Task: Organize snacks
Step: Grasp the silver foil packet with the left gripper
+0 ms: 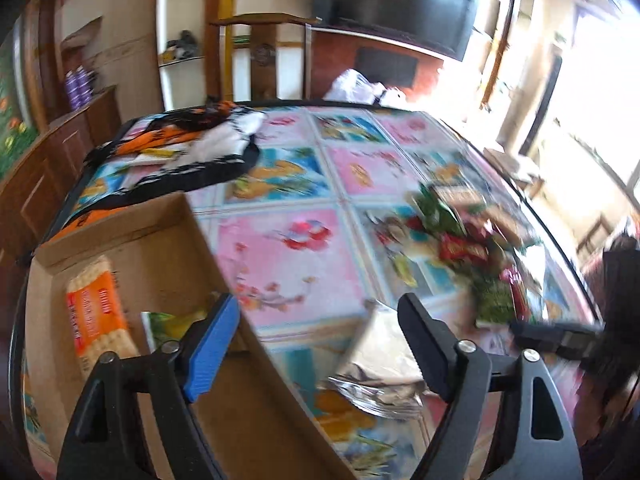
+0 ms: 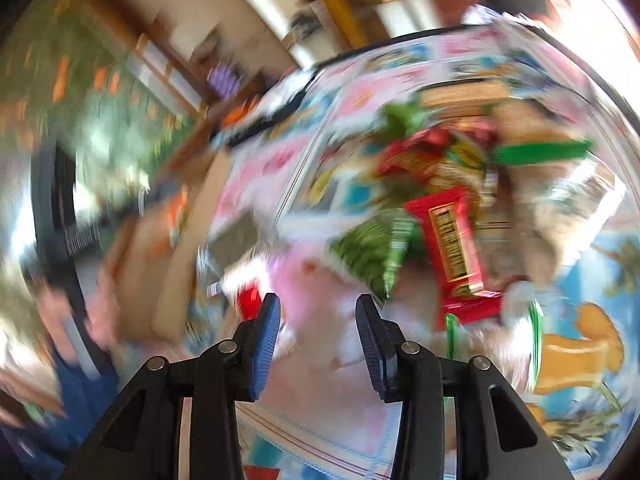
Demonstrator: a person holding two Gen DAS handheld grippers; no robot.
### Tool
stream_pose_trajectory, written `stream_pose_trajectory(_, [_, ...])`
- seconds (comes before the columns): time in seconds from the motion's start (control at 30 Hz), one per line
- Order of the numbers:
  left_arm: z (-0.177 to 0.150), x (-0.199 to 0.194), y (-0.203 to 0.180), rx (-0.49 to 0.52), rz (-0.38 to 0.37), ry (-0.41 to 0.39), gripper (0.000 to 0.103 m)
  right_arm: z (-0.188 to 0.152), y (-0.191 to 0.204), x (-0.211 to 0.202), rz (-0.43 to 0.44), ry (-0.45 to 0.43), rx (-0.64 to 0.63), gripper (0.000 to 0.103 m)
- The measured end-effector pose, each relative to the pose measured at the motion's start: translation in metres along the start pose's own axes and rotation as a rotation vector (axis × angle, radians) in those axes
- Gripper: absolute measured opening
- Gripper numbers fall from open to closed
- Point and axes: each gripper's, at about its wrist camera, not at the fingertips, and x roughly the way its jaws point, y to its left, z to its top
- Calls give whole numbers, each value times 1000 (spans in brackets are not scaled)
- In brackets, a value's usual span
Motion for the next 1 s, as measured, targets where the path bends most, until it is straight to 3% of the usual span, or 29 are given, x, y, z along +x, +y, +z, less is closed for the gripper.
stream_pose_trajectory(0.07, [-4,6,-18,74,3,27,84,5,-14,-13,59,-59,78,42])
stream_pose_trajectory(0.17, [-10,15,-37,158,74,54,86,10,-20,-22,49,-117,123,43])
stream_pose_trajectory(0.33, [-16,30,-52,239,163,87,86,10,-15,-24,85,-135,144,44])
stream_pose_trajectory(0.73, [-21,45,-67,263,131,164,86,6,-8,-29,120,-133,103,48])
stream_pose_trajectory(0.83, [-29,57,-80,307,170,206,85,6,-6,-30,120,-137,98,48])
stream_pose_trajectory(0.9, [-30,56,-88,319,187,183,66,5,-6,-29,119,-132,99,48])
stream_pose_trajectory(1.0, [-30,55,-90,293,180,176,59,4,-5,-29,119,-127,92,48])
